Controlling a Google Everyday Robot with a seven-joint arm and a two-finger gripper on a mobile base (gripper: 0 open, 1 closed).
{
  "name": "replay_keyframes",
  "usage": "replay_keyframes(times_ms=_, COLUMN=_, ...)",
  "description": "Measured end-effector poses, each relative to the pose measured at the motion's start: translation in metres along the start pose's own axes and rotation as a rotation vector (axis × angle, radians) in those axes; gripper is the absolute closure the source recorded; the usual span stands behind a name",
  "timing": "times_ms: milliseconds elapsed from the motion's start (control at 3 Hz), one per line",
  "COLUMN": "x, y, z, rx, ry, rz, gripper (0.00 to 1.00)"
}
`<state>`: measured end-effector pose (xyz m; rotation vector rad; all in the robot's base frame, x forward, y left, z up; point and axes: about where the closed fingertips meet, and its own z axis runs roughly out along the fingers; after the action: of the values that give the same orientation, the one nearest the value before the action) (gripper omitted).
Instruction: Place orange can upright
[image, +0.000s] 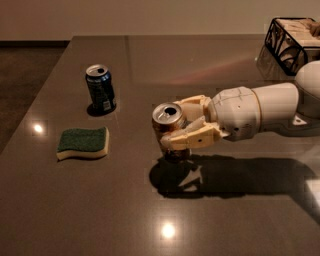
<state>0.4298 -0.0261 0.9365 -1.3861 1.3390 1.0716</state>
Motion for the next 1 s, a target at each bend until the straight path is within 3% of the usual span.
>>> replay_keyframes(times_ms=333, x=0.017, y=-0.006, z=-0.007, rx=0.012, ry=-0.054, rz=0.024, gripper=1.00)
replay_keyframes(times_ms=667, x=0.029, y=-0.009, z=-0.013, rx=0.028, ry=-0.080, rz=0.028, gripper=0.87)
replay_keyframes(times_ms=1000, x=0.037, y=-0.011, z=-0.020, rx=0.057, ry=-0.124, rz=0.026, gripper=0.63)
